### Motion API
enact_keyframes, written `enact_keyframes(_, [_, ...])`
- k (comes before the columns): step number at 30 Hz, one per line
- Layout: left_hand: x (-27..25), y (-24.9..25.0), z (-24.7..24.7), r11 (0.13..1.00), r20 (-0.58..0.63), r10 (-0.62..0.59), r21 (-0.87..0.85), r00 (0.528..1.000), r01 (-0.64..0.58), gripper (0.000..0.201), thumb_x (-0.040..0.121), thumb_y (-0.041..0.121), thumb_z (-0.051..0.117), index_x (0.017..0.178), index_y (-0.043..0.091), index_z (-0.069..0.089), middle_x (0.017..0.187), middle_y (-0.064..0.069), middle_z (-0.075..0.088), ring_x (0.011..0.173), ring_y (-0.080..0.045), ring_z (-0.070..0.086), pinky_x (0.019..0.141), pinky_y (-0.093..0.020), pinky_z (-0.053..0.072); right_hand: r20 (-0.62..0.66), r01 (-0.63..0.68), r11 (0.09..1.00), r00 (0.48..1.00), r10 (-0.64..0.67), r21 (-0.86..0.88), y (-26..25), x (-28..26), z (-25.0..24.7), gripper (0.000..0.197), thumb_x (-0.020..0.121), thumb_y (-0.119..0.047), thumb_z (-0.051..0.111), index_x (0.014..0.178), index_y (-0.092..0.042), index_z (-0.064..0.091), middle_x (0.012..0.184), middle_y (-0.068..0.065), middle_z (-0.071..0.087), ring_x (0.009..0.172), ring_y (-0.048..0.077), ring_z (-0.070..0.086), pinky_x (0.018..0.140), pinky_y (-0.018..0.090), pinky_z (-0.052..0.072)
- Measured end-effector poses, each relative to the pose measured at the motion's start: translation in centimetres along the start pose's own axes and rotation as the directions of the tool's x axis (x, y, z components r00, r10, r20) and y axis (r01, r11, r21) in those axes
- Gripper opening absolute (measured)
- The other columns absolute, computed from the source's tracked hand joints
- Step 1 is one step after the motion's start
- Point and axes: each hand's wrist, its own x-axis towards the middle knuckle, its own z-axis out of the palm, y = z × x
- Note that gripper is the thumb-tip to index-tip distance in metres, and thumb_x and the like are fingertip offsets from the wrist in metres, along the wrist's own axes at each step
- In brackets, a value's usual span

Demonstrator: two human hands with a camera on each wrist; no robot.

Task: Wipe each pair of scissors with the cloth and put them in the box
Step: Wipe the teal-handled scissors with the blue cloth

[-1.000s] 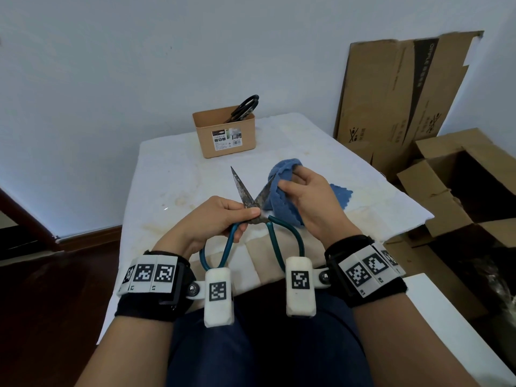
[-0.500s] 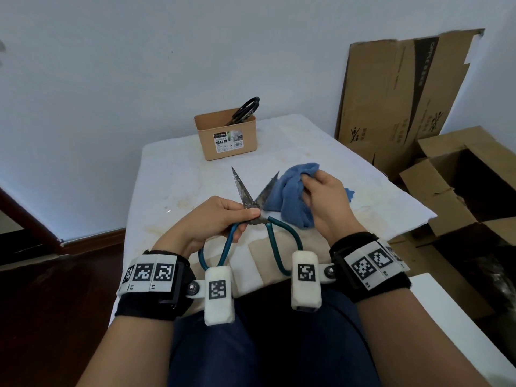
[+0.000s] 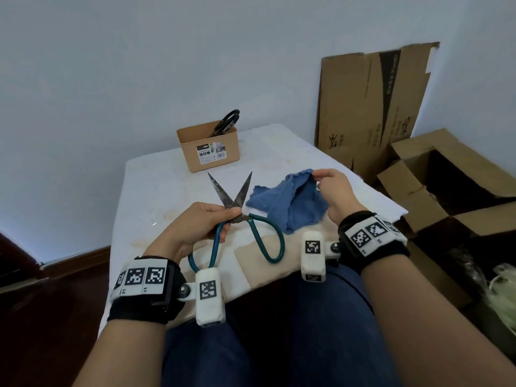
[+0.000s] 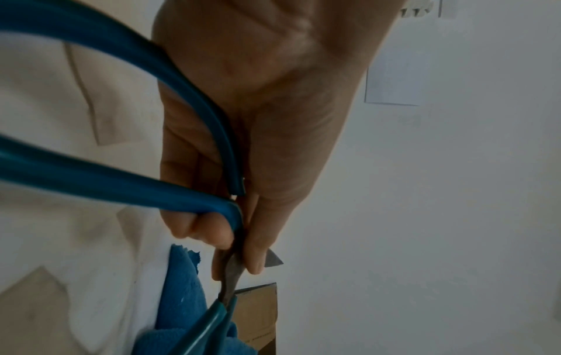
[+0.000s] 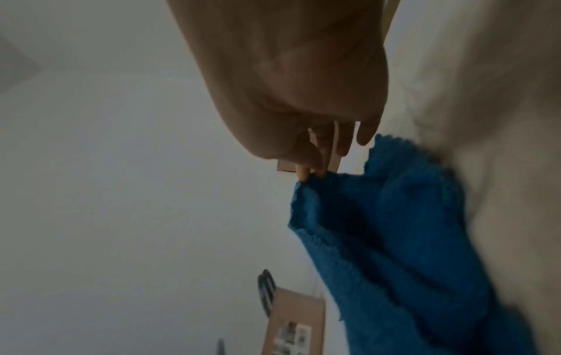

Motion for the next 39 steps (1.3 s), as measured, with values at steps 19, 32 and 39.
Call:
enact_keyframes(19, [-0.6, 1.6, 0.1, 0.999, 0.032, 0.027, 0.035, 0.999, -0.028, 0.029, 0.089, 0.031, 0.073, 0.066, 0.014, 0.078, 0.063, -0.008, 0.057, 0.053, -0.017, 0.049, 0.058, -0.026, 0.048, 0.082, -0.016, 0.908, 0.995, 0.055, -0.419, 1.2, 1.0, -0.8, 0.014, 0.089, -0.012, 0.063, 0.077, -0.012, 0.057, 0.08, 0.011, 0.06, 0.069, 0.023, 0.058, 0.063, 0.033, 0.052])
enact_keyframes(32, [-1.0, 2.7, -2.1, 0.993, 0.003, 0.087, 0.078, 0.996, -0.087, 0.038, 0.09, 0.029, 0.072, 0.055, 0.014, 0.068, 0.079, -0.022, 0.063, 0.054, -0.016, 0.05, 0.062, -0.029, 0.05, 0.178, 0.332, 0.939, 0.922, -0.344, 0.093, -9.3, -2.5, 4.5, 0.016, 0.096, -0.015, 0.058, 0.11, -0.014, 0.05, 0.1, 0.005, 0.061, 0.089, 0.016, 0.066, 0.079, 0.032, 0.06])
enact_keyframes(39, [-0.9, 2.6, -3.6, 0.993, -0.052, 0.088, 0.082, 0.995, -0.083, 0.038, 0.09, 0.029, 0.072, 0.054, 0.016, 0.07, 0.06, -0.007, 0.056, 0.054, -0.017, 0.049, 0.064, -0.029, 0.049, 0.326, 0.4, 0.899, 0.886, -0.33, -0.178, -5.0, -3.3, 5.2, 0.03, 0.091, 0.0, 0.048, 0.078, -0.02, 0.066, 0.089, 0.0, 0.066, 0.093, 0.024, 0.065, 0.088, 0.045, 0.056])
